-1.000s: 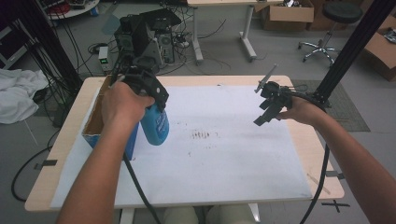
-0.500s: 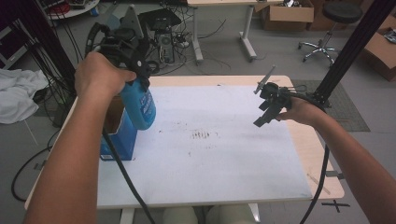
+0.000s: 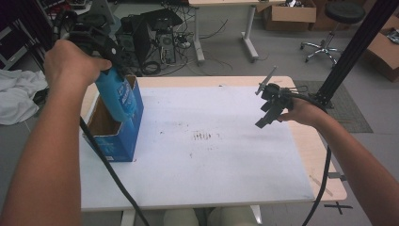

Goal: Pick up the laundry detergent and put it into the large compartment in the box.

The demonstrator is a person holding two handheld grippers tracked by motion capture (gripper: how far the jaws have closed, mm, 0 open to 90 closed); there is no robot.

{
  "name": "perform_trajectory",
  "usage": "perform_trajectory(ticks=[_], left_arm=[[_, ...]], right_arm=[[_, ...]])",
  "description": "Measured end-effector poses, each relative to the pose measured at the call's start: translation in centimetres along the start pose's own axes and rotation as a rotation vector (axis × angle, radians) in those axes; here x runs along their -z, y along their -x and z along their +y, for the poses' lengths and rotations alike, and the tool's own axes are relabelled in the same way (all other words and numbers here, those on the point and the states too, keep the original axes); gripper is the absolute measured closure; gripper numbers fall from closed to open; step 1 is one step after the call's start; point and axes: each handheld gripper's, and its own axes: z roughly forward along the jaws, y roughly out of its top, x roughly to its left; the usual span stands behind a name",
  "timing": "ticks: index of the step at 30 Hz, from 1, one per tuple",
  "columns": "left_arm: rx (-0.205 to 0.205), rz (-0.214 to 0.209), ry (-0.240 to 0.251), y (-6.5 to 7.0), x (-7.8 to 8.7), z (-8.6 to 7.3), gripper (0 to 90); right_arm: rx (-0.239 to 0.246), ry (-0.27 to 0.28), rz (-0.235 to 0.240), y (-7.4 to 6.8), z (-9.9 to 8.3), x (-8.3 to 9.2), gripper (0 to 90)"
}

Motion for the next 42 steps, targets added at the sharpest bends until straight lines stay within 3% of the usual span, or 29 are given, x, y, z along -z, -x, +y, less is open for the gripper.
perform_trajectory(ticks=[3, 9, 21, 25, 42], left_arm=[[0.025, 0.020, 0.007, -1.1, -0.3, 0.1, 37.9], [0.024, 0.068, 0.015, -1.9, -1.2, 0.2, 37.9], [0.049, 0.051, 0.023, -4.3, -4.2, -0.1, 37.9], [0.043, 0.060, 0.013, -4.5, -5.1, -0.1, 37.9], [0.031, 0.043, -0.043, -5.3, -12.5, -1.1, 37.9]], right_arm=[[-0.003, -0.001, 0.001, -0.1, 0.0, 0.0, 18.1], [-0.002, -0.005, -0.001, -0.1, 0.0, 0.0, 18.2], [0.006, -0.008, -0.005, 0.0, -0.1, -0.1, 18.2], [0.005, -0.013, -0.007, 0.0, 0.0, -0.2, 18.1], [-0.006, -0.018, 0.009, 0.2, -0.5, -1.0, 18.3]])
